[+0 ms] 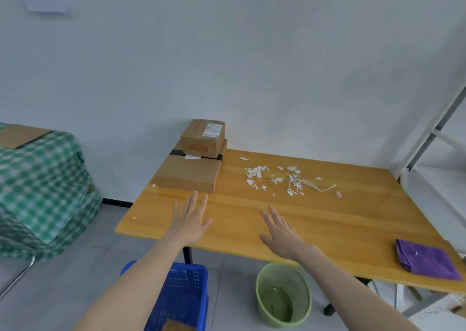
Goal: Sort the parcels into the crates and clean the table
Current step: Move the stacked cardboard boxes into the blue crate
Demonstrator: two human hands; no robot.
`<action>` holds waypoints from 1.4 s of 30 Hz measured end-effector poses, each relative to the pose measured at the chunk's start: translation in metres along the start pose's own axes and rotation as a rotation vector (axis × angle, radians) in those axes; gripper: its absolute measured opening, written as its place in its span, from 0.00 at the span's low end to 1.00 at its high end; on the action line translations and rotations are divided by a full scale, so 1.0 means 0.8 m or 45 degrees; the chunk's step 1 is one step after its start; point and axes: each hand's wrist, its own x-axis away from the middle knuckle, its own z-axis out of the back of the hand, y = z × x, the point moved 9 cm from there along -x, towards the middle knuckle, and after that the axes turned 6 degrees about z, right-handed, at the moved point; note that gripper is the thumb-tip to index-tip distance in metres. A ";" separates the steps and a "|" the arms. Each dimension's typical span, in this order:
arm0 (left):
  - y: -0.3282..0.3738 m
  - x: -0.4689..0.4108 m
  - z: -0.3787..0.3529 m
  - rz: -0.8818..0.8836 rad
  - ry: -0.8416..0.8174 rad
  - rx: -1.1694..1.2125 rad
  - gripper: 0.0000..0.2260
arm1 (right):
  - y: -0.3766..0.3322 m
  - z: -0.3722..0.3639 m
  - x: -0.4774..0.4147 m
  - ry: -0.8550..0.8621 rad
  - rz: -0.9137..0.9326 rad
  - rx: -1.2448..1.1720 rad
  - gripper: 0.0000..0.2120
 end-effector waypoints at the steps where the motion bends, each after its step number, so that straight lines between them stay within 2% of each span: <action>1: 0.000 -0.018 0.006 -0.009 -0.019 0.075 0.31 | 0.000 0.007 -0.022 -0.038 -0.004 -0.036 0.32; 4: -0.009 -0.075 0.037 -0.016 0.027 0.156 0.31 | -0.004 0.036 -0.091 -0.097 -0.007 -0.148 0.33; 11: -0.059 -0.198 0.095 0.052 0.069 0.061 0.30 | -0.018 0.068 -0.225 -0.092 0.055 -0.277 0.32; 17: -0.082 -0.271 0.077 0.102 -0.025 0.023 0.30 | -0.002 0.051 -0.314 -0.200 0.017 -0.360 0.33; 21: -0.100 -0.325 0.080 0.139 -0.046 0.045 0.29 | -0.013 0.067 -0.386 -0.244 0.096 -0.322 0.32; 25: -0.118 -0.388 0.087 0.194 -0.064 0.051 0.29 | -0.017 0.070 -0.456 -0.282 0.151 -0.408 0.32; 32: -0.137 -0.502 0.112 0.287 -0.044 0.140 0.29 | 0.021 0.065 -0.560 -0.105 -0.094 -1.010 0.32; 37: -0.146 -0.557 0.113 0.424 -0.035 0.456 0.29 | 0.040 0.066 -0.608 -0.020 -0.252 -1.348 0.32; 42: -0.153 -0.561 0.115 0.489 0.107 0.740 0.22 | 0.039 0.047 -0.630 -0.048 -0.313 -1.641 0.31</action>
